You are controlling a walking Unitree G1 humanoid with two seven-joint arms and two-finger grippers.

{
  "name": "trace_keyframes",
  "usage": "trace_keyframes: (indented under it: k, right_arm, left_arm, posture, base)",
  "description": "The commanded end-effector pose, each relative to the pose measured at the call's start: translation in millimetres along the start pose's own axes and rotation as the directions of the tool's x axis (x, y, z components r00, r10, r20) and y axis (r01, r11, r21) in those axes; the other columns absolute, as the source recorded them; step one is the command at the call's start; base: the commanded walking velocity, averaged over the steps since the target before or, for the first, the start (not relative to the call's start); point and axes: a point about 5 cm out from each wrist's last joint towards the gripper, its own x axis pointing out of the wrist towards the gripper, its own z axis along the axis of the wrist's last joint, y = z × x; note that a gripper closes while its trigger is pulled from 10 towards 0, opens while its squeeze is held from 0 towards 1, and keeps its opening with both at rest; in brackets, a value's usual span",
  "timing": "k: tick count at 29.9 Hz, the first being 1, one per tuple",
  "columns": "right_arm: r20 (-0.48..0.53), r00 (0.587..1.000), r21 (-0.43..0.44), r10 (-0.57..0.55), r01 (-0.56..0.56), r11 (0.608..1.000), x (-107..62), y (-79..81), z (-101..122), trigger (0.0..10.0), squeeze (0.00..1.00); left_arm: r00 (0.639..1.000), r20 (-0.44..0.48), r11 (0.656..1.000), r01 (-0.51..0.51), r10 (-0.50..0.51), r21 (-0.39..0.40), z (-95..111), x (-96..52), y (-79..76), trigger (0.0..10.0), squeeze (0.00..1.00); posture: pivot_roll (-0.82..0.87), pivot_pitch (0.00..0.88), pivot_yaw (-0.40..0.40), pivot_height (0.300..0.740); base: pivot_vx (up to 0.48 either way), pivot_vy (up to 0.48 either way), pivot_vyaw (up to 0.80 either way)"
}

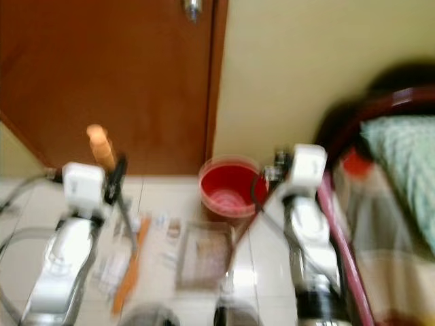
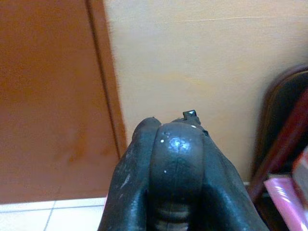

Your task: Sweep floor

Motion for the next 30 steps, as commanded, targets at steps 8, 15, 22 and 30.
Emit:
trace_keyframes:
  k: [8, 15, 22, 30]
  right_arm:
    - [0.03, 0.999, -0.047, 0.017, -0.016, 0.999, 0.9, 3.2, 6.6, 10.0, 0.0]
    - [0.029, 0.999, -0.046, 0.018, -0.017, 0.999, 0.8, 3.1, 6.4, 10.0, 0.0]
    - [0.025, 0.999, -0.049, 0.025, -0.024, 0.999, 1.7, 3.4, 5.8, 10.0, 0.0]
    - [0.026, 0.999, -0.041, 0.03, -0.029, 0.999, 1.3, 4.3, 5.7, 10.0, 0.0]
  left_arm:
    - [1.0, -0.008, 1.0, 0.002, -0.002, 0.025, -0.6, -2.2, -0.8, 10.0, 0.0]
    - [1.0, -0.01, 1.0, 0.011, -0.011, 0.016, -0.9, -2.7, -2.6, 10.0, 0.0]
    - [1.0, -0.003, 1.0, 0.001, -0.001, -0.009, -0.7, -3.2, -2.5, 10.0, 0.0]
    - [1.0, -0.019, 1.0, -0.022, 0.022, 0.0, -3.7, -5.9, 1.0, 10.0, 0.0]
  posture:
    - [0.02, 0.104, -0.037, 0.74]
    - [0.02, 0.101, -0.036, 0.74]
    - [0.02, 0.099, -0.042, 0.74]
    - [0.02, 0.099, -0.042, 0.74]
  base:
    - [0.0, -0.099, 0.0]
    - [0.0, -0.467, 0.0]
    - [0.0, -0.313, 0.0]
    - [0.0, 0.0, 0.0]
